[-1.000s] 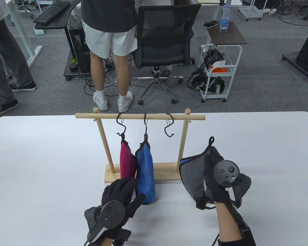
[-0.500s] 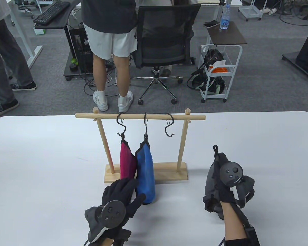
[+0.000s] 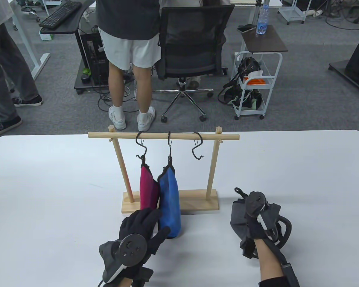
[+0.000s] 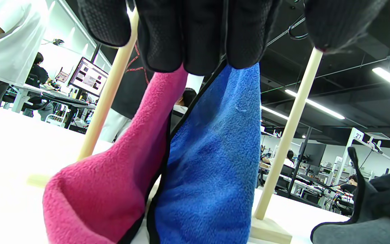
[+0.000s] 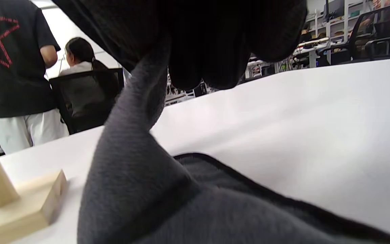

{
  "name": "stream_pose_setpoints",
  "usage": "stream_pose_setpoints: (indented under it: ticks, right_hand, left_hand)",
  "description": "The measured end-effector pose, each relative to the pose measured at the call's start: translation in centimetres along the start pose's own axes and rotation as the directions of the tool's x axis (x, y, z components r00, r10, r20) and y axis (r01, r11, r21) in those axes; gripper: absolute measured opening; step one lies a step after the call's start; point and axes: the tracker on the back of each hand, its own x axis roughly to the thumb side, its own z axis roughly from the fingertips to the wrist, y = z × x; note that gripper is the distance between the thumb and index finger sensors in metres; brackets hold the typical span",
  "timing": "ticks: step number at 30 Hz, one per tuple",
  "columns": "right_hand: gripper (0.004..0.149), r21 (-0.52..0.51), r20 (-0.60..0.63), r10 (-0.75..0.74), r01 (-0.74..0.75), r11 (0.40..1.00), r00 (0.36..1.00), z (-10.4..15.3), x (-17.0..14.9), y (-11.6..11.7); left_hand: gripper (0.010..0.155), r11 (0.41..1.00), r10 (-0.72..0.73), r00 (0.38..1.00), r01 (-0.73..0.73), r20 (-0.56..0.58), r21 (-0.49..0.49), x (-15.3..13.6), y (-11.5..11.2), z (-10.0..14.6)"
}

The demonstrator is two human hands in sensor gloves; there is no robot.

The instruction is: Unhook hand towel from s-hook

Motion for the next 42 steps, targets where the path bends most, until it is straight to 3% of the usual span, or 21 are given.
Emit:
stream_pose_setpoints:
  ticks: [10, 19, 27, 32, 42]
  right_hand:
    - [0.042, 0.074, 0.015, 0.108, -0.109, 0.991, 0.994, -0.1, 0.3, 2.3]
    - [0.043, 0.134, 0.029, 0.115, -0.118, 0.984, 0.993, -0.1, 0.1, 3.4]
    - [0.044, 0.182, 0.053, 0.095, -0.103, 0.978, 0.994, 0.1, 0.3, 3.9]
    - [0.054, 0.242, 0.073, 0.086, -0.101, 0.965, 0.994, 0.1, 0.3, 4.2]
    - [0.057, 0.232, 0.072, 0.059, -0.075, 0.97, 0.996, -0.1, 0.3, 3.6]
  left_hand:
    - [0.065, 1.0, 0.002, 1.0, -0.002, 0.0, 0.0, -0.1, 0.0, 0.0]
    - [0.065, 1.0, 0.004, 1.0, -0.004, 0.003, -0.002, -0.1, -0.1, 0.0]
    - [0.064, 1.0, 0.003, 1.0, -0.003, 0.005, -0.008, -0.1, -0.1, 0.0]
    - [0.064, 1.0, 0.003, 1.0, -0.003, 0.005, -0.009, -0.1, -0.1, 0.0]
    - [0.065, 1.0, 0.005, 1.0, -0.005, 0.0, -0.009, -0.2, -0.1, 0.0]
